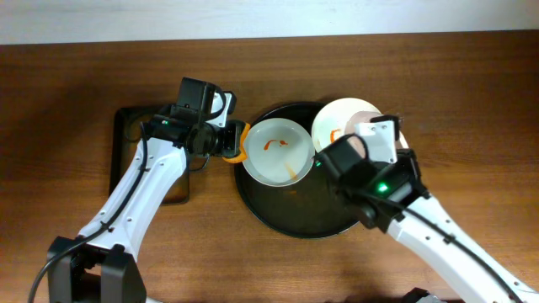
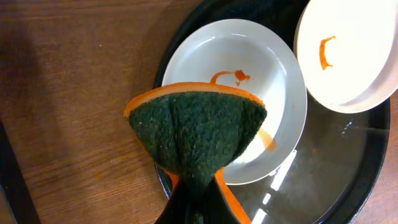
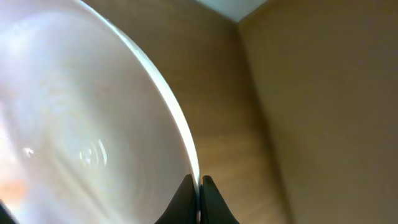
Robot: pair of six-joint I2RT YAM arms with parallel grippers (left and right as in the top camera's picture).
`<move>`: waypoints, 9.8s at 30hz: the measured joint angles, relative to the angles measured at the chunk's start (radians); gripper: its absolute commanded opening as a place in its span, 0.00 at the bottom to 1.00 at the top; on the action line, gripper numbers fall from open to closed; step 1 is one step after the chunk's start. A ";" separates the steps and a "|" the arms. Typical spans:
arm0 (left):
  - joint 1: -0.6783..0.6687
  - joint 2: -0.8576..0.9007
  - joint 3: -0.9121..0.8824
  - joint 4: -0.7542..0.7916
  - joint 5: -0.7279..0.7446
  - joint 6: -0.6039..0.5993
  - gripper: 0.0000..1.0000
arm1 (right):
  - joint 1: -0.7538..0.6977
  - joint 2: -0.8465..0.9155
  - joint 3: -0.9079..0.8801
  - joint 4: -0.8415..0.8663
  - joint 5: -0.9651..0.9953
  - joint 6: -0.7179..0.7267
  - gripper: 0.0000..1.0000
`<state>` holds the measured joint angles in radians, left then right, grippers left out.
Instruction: Clean dirty plates on tray and stack at the side
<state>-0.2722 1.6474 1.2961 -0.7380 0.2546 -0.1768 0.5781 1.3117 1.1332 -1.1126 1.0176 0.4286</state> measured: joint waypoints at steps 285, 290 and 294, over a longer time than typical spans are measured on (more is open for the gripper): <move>-0.404 0.464 0.048 0.521 0.011 -0.264 0.00 | -0.622 0.603 0.176 -0.085 -1.123 -0.114 0.04; -0.405 0.436 0.105 0.420 -0.089 -0.208 0.01 | -0.622 0.603 0.176 -0.087 -1.124 -0.114 0.04; -0.372 0.251 0.107 0.341 -0.245 -0.173 0.01 | -0.622 0.603 0.176 -0.092 -1.120 -0.114 0.08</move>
<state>-0.6441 1.8980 1.4029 -0.3969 0.0093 -0.3500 -0.0441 1.9152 1.3094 -1.2049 -0.1020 0.3145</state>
